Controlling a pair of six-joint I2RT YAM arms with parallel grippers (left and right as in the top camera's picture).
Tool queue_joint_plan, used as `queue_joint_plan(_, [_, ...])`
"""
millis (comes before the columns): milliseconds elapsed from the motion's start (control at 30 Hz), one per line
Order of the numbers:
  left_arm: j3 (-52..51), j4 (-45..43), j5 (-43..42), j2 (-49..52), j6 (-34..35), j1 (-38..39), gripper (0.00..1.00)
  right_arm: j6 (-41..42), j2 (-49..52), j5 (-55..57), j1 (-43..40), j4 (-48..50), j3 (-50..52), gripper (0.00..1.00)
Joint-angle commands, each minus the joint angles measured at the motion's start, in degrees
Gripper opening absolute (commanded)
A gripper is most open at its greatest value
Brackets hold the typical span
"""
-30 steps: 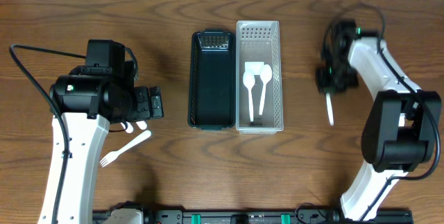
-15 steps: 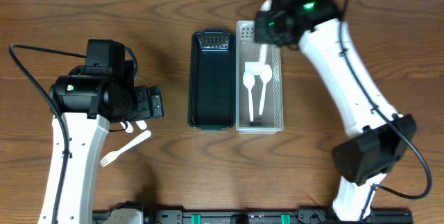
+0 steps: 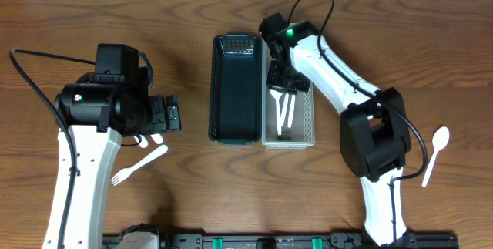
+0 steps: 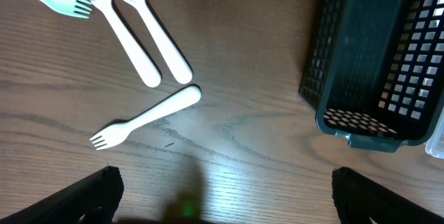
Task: Pack container
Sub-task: 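Lower the held spoon into the clear basket and open the right gripper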
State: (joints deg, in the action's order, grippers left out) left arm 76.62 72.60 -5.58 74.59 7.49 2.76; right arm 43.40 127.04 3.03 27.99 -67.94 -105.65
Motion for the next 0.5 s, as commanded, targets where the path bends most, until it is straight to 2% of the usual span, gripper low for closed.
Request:
queue_joint_plan(0, [0.85, 0.04, 1.11, -0.11, -0.37, -0.22, 0.98, -1.57, -1.46, 0.94, 0.17, 1.03, -0.44, 0.29])
queue_joint_plan(33, [0.85, 0.02, 1.11, -0.11, -0.37, -0.22, 0.98, -2.25, -1.55, 0.94, 0.17, 1.27, -0.46, 0.33])
queue_joint_plan(267, [0.85, 0.02, 1.11, -0.11, -0.37, -0.24, 0.98, -10.51, -5.73, 1.09, -1.66, -0.13, -7.06, 0.47])
queue_joint_plan(467, [0.85, 0.04, 1.11, -0.11, -0.37, -0.22, 0.98, -11.54, -15.43, 6.71, -11.61, -7.19, -14.03, 0.59])
